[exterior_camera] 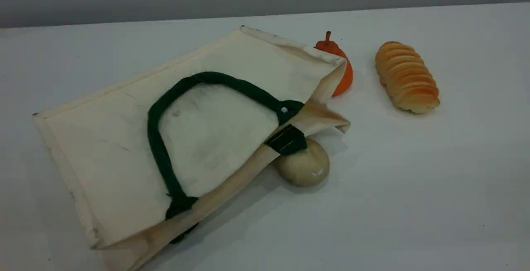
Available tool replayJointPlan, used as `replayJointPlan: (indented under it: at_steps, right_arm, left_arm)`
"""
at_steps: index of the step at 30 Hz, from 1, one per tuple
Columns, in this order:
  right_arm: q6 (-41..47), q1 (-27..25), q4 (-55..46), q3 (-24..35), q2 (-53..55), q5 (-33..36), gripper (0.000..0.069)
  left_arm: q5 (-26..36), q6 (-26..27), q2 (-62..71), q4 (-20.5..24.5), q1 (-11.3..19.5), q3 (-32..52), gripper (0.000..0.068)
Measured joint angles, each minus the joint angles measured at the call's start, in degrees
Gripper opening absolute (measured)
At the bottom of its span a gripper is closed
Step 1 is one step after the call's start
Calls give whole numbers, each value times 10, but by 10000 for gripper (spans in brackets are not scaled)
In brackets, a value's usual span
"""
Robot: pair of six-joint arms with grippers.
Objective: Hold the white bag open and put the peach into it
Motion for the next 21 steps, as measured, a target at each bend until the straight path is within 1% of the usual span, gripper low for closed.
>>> replayJointPlan:
  at_steps: [4,7,12,15,18,21]
  right_arm:
    - [1,-46,0,0,0,0,58]
    - [1,-100,0,0,0,0,64]
    - [0,-192,0,0,0,0,68]
    - [0,-224,0,0,0,0,73]
    - [0,-229,1,0,0,0,76]
    - [0,-250,0,0,0,0,80]
  left_arm:
    - [0,2,0,-1,53,0,20]
    - [0,2,0,-1,88,0,24]
    - [0,2,-36,-1,128,0,32]
    - [0,1,-68,-1,135,0,34]
    - [0,1,-91,-1,135,0,38]
    - [0,1,-93,-2,135,0,41]
